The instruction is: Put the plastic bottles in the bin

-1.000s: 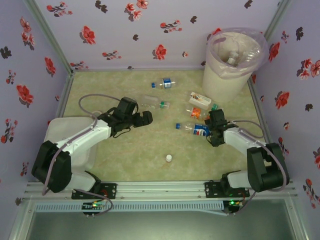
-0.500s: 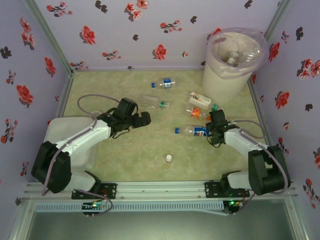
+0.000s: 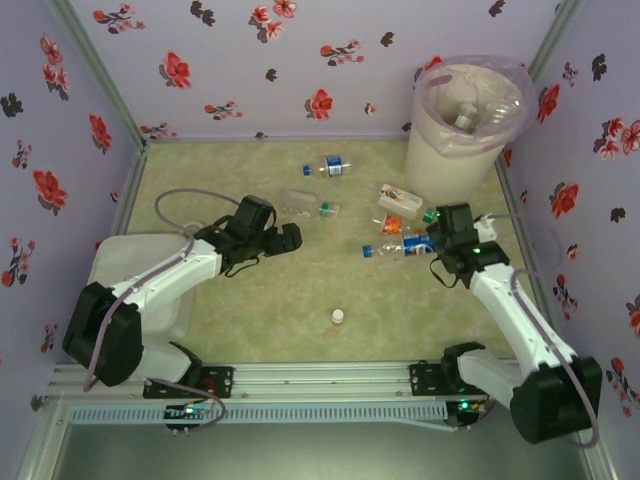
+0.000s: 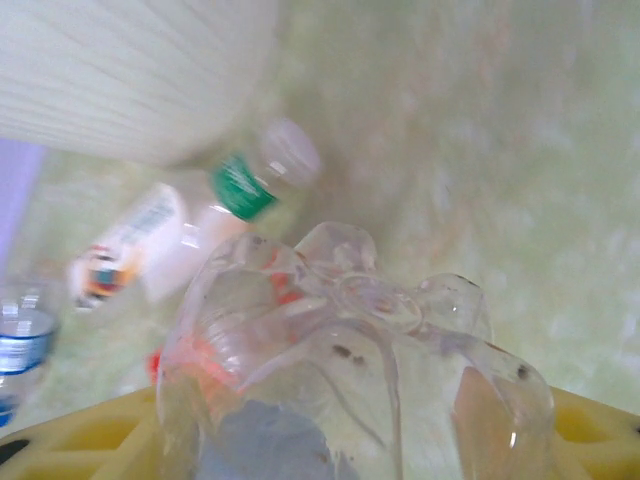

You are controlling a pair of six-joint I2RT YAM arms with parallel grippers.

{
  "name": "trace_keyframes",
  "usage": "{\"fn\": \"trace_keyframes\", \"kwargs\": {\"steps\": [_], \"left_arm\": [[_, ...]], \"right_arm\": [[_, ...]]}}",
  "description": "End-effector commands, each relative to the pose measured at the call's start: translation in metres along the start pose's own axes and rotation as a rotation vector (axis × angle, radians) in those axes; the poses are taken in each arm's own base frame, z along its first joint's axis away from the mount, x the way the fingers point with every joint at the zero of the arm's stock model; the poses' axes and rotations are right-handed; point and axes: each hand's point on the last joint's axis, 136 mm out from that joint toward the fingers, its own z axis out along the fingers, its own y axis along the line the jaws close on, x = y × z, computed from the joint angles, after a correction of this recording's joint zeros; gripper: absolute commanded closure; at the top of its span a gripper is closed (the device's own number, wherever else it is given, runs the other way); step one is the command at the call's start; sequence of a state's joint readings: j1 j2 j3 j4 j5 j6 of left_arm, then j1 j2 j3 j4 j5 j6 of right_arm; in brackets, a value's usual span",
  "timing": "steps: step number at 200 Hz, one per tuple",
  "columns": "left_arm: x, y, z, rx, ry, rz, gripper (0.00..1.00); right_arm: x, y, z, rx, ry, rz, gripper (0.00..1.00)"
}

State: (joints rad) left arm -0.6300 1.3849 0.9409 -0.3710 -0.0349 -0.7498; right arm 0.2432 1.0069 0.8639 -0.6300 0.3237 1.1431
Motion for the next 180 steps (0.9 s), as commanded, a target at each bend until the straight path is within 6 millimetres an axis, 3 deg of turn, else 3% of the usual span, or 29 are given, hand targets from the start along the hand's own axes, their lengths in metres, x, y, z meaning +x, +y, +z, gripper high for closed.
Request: {"fn": "trace_keyframes", "kwargs": {"steps": [1,54,76,94,117,135,160,180], "left_arm": [[-0.010,-0.005,0.002,0.007,-0.034,0.005,0.00],[-0.027,-0.016,0.001,0.013,-0.046,0.065,0.00],[-0.029,-0.021,-0.003,0.032,-0.053,0.041,0.00],[-0.027,-0.019,-0.008,0.036,-0.052,0.030,0.00],[-0.025,-0.012,-0.017,0.015,-0.062,0.031,0.00],[-0.022,-0.007,-0.023,0.011,-0.069,0.026,0.00],[-0.017,-0.001,-0.026,0.002,-0.072,0.017,0.00],[-0.013,0.003,-0.025,-0.007,-0.064,0.012,0.00]], "right_arm": [[-0.054,0.014,-0.056,-0.006,-0.187,-0.227,0.60],[-0.159,0.132,-0.176,-0.244,-0.569,-0.518,0.72],[-0.198,0.174,-0.210,-0.260,-0.749,-0.583,0.75],[-0.226,0.202,-0.227,-0.236,-0.889,-0.619,0.79],[-0.259,0.233,-0.238,-0.244,-1.004,-0.631,0.86],[-0.282,0.252,-0.225,-0.243,-1.038,-0.617,0.85],[-0.306,0.271,-0.186,-0.179,-1.023,-0.655,0.90],[-0.305,0.294,-0.152,-0.197,-0.986,-0.743,0.93]]}}
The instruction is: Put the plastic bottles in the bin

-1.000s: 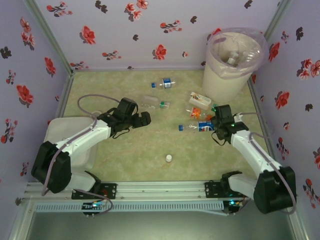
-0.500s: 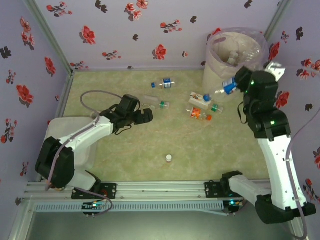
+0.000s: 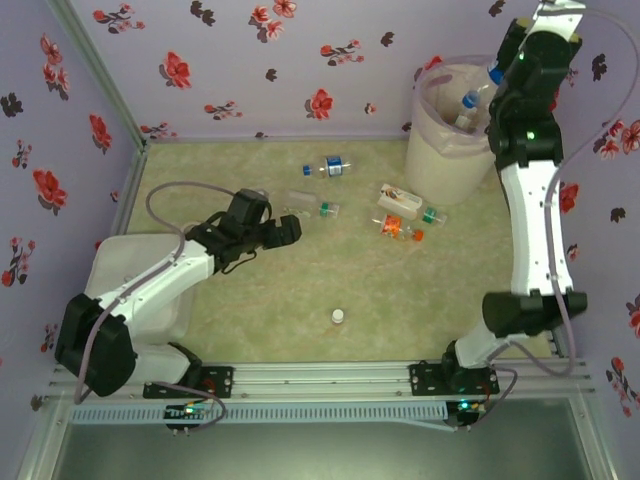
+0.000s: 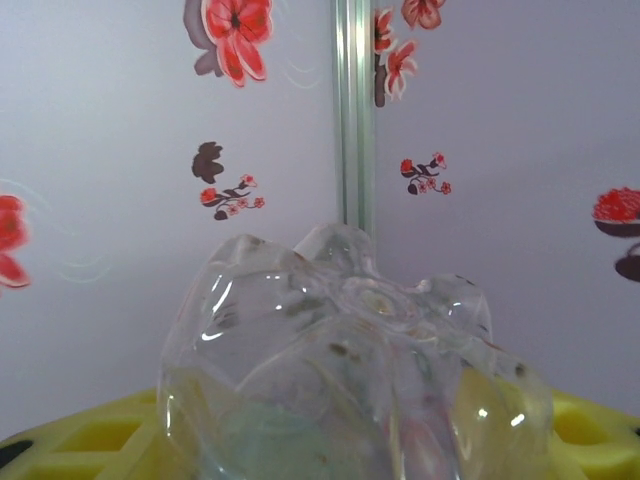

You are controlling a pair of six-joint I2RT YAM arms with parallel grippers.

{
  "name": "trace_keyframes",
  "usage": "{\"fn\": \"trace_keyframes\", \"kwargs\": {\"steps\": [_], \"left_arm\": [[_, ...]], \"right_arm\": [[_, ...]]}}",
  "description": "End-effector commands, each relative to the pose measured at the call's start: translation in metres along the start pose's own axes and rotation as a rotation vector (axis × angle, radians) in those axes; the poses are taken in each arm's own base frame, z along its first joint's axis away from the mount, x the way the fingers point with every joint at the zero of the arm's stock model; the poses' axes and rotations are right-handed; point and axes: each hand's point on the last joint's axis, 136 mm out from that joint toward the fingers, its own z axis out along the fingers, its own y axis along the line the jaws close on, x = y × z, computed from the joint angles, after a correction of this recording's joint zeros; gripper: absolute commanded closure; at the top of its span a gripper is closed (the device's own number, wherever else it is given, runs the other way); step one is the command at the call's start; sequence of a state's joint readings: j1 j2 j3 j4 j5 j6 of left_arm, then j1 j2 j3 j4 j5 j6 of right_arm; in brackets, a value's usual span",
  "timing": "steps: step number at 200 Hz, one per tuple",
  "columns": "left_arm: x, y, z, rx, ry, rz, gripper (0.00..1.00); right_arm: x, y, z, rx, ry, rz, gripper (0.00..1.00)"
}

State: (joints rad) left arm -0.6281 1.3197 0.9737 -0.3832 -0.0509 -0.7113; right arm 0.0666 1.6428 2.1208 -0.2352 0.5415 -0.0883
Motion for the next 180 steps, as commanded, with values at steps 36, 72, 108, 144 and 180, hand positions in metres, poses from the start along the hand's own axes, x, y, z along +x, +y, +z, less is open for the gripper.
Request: {"fn": "trace_keyframes", "kwargs": {"steps": [36,72,108,144,180], "left_arm": [[0.007,0.016,-0.004,-0.054,0.008,-0.015,0.00],[-0.002,0.009,-0.007,-0.041,-0.010,-0.011,0.00],[-0.002,0.008,-0.005,-0.044,-0.004,-0.011,0.00],[0.001,0.011,-0.002,-0.049,0.001,-0.020,0.00],[0.002,0.011,0.000,-0.051,0.007,-0.014,0.00]], "right_arm": [[0.054,0.063,0.057,-0.213,0.119,-0.158,0.96],[0.136,0.087,0.075,-0.269,0.317,-0.264,0.93],[0.209,0.103,0.082,-0.313,0.468,-0.336,0.91],[0.272,0.113,0.077,-0.358,0.636,-0.319,0.83],[0.321,0.111,0.069,-0.311,0.798,-0.222,0.64]]}}
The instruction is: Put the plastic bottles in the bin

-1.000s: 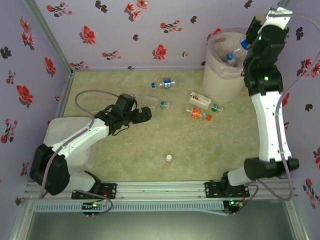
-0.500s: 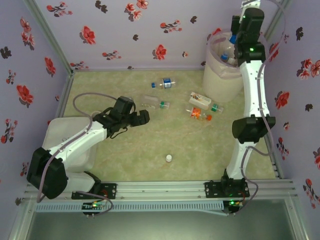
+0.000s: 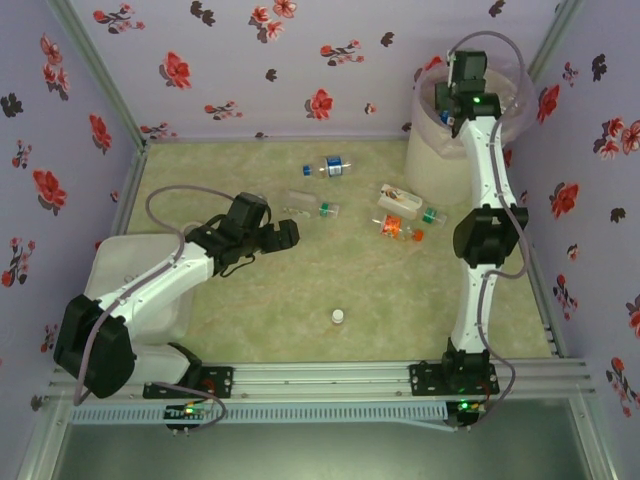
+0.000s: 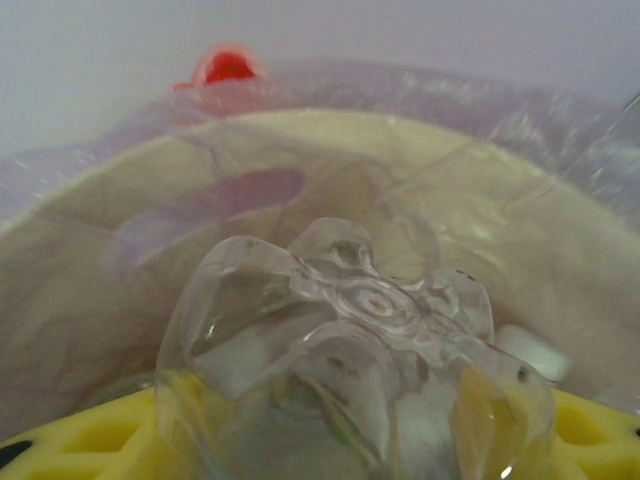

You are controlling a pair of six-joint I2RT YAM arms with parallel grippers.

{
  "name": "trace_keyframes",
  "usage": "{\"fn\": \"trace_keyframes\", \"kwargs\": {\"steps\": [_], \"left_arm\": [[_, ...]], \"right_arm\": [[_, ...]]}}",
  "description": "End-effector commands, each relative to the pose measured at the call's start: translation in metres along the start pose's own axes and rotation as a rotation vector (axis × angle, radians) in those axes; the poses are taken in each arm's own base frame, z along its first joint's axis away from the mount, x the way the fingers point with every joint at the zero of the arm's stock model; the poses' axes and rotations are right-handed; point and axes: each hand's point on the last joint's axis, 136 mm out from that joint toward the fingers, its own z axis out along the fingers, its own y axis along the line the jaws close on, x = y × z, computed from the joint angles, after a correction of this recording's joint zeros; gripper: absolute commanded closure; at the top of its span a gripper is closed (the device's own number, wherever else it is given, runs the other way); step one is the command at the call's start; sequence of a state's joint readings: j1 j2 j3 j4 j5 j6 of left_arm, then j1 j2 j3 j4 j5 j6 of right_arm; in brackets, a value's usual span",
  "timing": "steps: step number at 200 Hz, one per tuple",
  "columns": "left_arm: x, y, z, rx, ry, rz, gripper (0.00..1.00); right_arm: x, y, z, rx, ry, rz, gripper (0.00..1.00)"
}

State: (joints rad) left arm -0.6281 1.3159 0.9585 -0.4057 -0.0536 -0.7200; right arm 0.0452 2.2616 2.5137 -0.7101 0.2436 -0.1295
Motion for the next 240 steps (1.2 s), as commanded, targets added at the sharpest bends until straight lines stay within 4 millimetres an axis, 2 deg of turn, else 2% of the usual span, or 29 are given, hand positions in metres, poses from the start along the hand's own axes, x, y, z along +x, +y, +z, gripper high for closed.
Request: {"fn": "trace_keyframes", "kwargs": {"steps": [1,14,40,64,87,123,157,172,185,203,240], "left_arm": [[-0.007,0.003,-0.002,-0.027,-0.018,-0.008,0.00],[-0.007,0.003,-0.002,-0.029,-0.015,-0.002,0.00],[-0.007,0.002,0.000,-0.029,-0.009,0.003,0.00],[-0.006,0.002,0.000,-0.026,-0.004,0.008,0.00],[-0.006,0.001,0.001,-0.022,-0.005,0.011,0.00],[-0.005,0.002,0.001,-0.022,-0.003,0.011,0.00],[-0.002,0.003,0.002,-0.021,0.002,0.004,0.00],[-0.002,0.003,0.002,-0.020,0.002,0.003,0.00],[-0.001,0.004,0.003,-0.023,0.001,0.003,0.00],[-0.007,0.004,0.005,-0.034,-0.018,0.008,0.00],[-0.050,-0.006,0.011,-0.108,-0.092,-0.033,0.00]], "right_arm": [[0.039,0.016,0.008,-0.051,0.151,0.099,0.63],[0.044,0.017,0.010,-0.053,0.167,0.126,0.54],[0.037,0.013,0.005,-0.057,0.152,0.167,0.33],[0.023,0.000,-0.007,-0.033,0.119,0.205,0.18],[0.004,-0.012,-0.023,-0.029,0.065,0.236,0.09],[-0.026,-0.031,-0.065,-0.020,-0.017,0.281,0.03],[-0.056,-0.045,-0.119,-0.041,-0.112,0.353,0.02],[-0.063,-0.053,-0.145,-0.037,-0.137,0.371,0.01],[-0.059,-0.056,-0.166,-0.030,-0.128,0.384,0.01],[-0.043,-0.056,-0.189,-0.011,-0.096,0.397,0.02],[0.001,-0.035,-0.228,-0.033,-0.089,0.430,0.04]]}}
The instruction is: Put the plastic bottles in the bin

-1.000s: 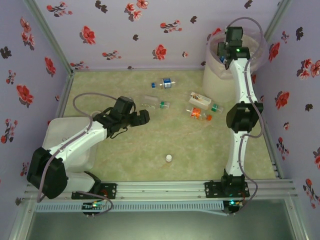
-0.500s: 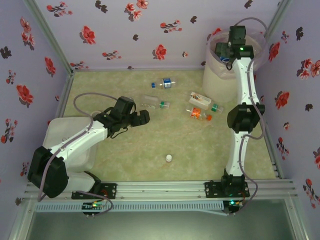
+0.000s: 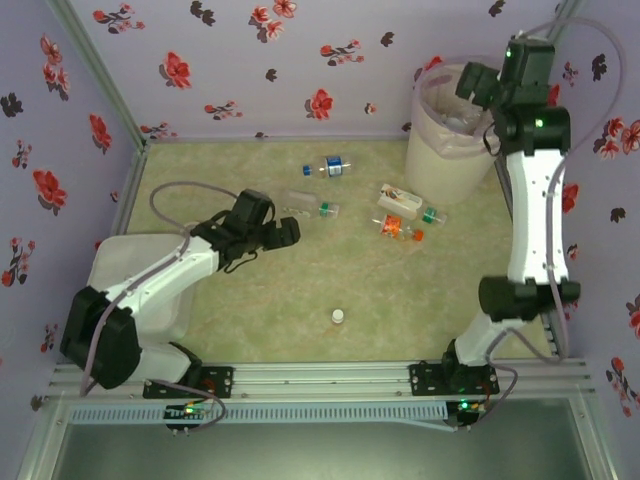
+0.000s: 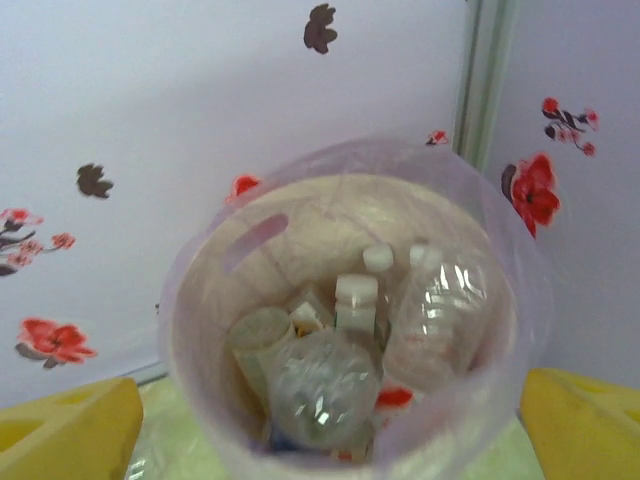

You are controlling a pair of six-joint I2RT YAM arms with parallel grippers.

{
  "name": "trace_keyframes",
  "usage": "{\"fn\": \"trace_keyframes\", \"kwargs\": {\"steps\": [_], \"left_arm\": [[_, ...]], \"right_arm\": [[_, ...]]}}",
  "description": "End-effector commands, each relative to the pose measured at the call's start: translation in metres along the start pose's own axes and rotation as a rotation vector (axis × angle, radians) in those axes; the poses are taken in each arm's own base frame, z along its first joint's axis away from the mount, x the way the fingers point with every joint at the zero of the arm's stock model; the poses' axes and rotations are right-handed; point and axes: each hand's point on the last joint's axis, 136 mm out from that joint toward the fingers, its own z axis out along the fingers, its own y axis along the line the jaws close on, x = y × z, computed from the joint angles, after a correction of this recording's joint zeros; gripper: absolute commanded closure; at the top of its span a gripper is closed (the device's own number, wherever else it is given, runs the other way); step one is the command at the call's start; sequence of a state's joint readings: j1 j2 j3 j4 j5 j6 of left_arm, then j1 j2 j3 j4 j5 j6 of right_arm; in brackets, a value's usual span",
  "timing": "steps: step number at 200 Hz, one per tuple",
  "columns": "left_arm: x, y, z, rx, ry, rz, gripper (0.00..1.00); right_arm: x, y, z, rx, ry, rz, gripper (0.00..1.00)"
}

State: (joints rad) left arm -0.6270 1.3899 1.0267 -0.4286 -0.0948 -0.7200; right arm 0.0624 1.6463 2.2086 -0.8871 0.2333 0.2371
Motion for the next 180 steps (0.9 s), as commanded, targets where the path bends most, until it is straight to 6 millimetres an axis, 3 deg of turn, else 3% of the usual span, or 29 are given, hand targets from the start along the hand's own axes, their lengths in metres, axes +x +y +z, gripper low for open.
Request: {"fn": "trace_keyframes", "kwargs": {"steps": [1,39,99,139,180], "left_arm": [[-0.040,-0.007,0.000,-0.057,-0.090,-0.038,0.00],[-0.064,-0.018,0.037,-0.121,-0.108,-0.313,0.00],[-0.072,-0.027,0.108,-0.181,-0.051,-0.557,0.00],[-0.069,-0.028,0.141,-0.186,-0.033,-0.655,0.00],[-0.057,-0.020,0.185,-0.226,0.026,-0.645,0.01]], "right_arm": [[0.034,0.001,-0.007,0.013,0.034,0.043,0.04],[0.085,-0.008,-0.034,-0.004,0.104,0.066,0.04],[0.154,-0.033,-0.057,0.011,0.225,0.034,0.04],[0.186,-0.038,-0.056,0.002,0.293,0.029,0.03],[0.199,-0.040,-0.052,-0.001,0.315,0.030,0.03]]}}
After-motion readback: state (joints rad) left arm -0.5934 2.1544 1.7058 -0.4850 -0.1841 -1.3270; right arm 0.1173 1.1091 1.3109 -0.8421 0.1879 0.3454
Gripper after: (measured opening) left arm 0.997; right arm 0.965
